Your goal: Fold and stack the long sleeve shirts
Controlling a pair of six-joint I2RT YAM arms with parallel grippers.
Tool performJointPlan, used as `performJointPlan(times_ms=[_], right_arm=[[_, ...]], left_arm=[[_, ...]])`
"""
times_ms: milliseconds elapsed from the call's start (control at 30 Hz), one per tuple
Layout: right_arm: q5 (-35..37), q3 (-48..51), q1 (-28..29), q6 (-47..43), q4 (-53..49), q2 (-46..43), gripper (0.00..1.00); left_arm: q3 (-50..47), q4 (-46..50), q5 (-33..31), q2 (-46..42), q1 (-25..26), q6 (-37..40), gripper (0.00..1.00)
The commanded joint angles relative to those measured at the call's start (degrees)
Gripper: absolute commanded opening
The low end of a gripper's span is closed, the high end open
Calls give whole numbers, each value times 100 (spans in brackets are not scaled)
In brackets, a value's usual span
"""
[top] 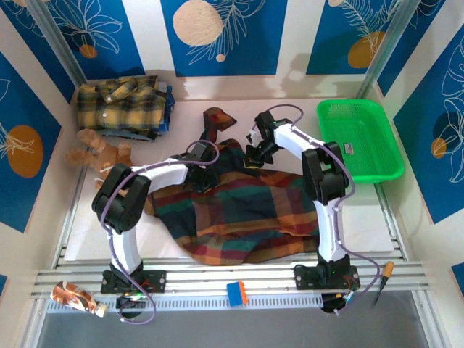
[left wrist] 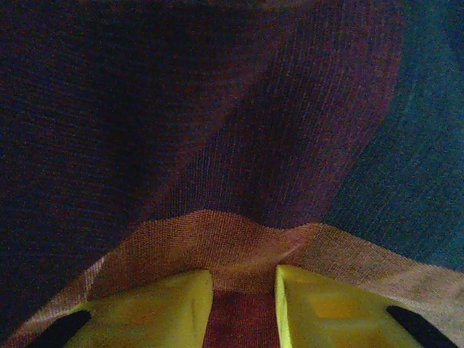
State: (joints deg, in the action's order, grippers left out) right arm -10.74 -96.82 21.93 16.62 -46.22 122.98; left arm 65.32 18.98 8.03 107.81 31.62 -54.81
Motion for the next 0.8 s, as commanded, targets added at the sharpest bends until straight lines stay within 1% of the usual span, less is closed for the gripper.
performJointPlan(times_ms=[0, 100, 167, 267, 300, 367, 467, 533, 600, 700, 767], right_arm=[[-94, 163, 467, -34, -220, -913, 1], [-392, 523, 960, -26, -305, -1290, 1], [-667, 769, 1411, -47, -356, -1431, 2], [-1012, 1080, 2029, -115, -469, -1452, 6], [-1167, 1227, 2169, -114, -412, -1449, 10], [-1514, 1598, 2406, -55, -205, -1410, 21], [-2109, 1848, 2606, -68, -159, -1319, 38], [-2153, 1922, 2663, -132, -222, -1446, 46], [-2201, 1959, 2588, -110, -295, -1761, 50], [-2326, 1968, 2222, 107, -237, -2604, 55], [-2210, 1850, 1788, 280, -203, -3103, 58]], left_arm=[[-367, 64, 118, 267, -76, -161, 32], [-518, -24, 250, 293, -153, -209, 32], [-654, -122, 342, 303, -223, -266, 31], [-855, -242, 439, 277, -311, -330, 31], [-938, -313, 470, 267, -335, -360, 31], [-1100, -454, 534, 249, -383, -397, 31], [-1311, -666, 594, 223, -435, -409, 31], [-1394, -740, 589, 205, -429, -370, 31], [-1463, -818, 603, 210, -428, -311, 30], [-1573, -961, 612, 206, -426, -289, 30], [-1660, -1068, 594, 205, -427, -291, 29]])
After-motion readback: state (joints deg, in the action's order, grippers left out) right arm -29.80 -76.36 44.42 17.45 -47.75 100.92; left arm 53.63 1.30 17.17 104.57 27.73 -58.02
